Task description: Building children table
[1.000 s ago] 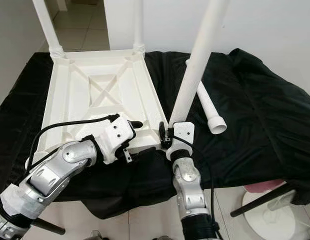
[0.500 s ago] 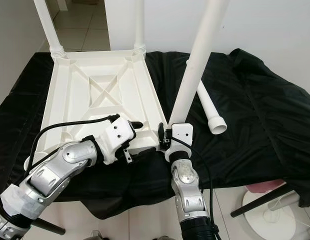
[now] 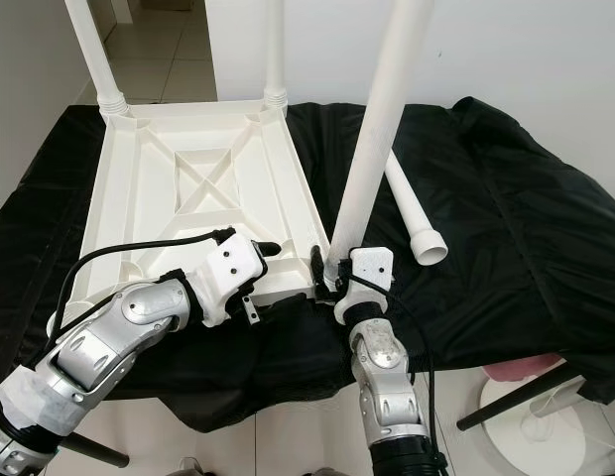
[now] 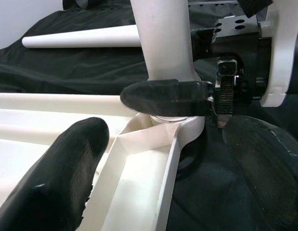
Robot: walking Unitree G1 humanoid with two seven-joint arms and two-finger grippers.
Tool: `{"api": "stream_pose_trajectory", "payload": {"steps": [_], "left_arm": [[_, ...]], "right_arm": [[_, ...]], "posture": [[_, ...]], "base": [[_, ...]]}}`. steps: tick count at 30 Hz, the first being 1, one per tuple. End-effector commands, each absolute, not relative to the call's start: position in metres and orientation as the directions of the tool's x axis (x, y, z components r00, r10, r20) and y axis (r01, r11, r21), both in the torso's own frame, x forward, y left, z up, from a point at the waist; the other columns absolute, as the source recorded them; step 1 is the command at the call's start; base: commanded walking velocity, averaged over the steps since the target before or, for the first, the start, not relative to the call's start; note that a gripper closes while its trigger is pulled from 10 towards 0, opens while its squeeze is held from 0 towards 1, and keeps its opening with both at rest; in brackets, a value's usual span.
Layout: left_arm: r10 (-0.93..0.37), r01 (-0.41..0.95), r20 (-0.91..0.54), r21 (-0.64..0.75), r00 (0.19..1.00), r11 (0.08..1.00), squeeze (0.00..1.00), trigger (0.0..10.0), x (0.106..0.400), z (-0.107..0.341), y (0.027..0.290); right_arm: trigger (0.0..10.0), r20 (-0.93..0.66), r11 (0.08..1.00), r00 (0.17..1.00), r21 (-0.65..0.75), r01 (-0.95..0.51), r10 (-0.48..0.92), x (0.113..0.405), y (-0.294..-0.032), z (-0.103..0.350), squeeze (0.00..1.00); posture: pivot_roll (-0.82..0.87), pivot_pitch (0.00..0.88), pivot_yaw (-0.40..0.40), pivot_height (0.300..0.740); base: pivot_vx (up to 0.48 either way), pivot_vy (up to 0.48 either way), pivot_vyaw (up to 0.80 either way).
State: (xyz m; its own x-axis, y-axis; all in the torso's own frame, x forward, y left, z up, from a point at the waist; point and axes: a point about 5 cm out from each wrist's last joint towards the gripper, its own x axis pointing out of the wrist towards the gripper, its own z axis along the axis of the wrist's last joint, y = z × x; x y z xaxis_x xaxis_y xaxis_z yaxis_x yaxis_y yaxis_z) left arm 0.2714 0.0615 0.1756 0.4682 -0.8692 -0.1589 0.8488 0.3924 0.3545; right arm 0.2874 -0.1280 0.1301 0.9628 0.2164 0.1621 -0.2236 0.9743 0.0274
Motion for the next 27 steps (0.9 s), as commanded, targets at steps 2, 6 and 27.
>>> {"api": "stream_pose_trajectory", "payload": {"steps": [2,6,27], "left_arm": [[-0.907,0.899,-0.216,0.338,0.362,0.278,0.0,10.0,0.266,0.172,0.061],[-0.906,0.896,-0.214,0.345,0.364,0.279,0.0,10.0,0.268,0.173,0.062],[-0.847,0.822,-0.146,0.374,0.511,0.431,0.0,10.0,0.287,0.16,0.071]], "right_arm": [[10.0,0.172,0.941,0.928,0.005,-0.337,0.331,0.29,-0.137,0.134,0.0],[10.0,0.169,0.915,0.9,-0.046,-0.4,0.402,0.296,-0.145,0.139,0.0],[3.5,0.084,0.763,0.76,-0.137,-0.631,0.644,0.323,-0.15,0.136,0.0]], "posture": [[-0.04,0.046,-0.031,0.74],[-0.04,0.045,-0.031,0.74],[-0.02,0.056,-0.028,0.74]], "base": [[0.0,0.0,0.0],[0.0,0.0,0.0],[0.0,0.0,0.0]]}}
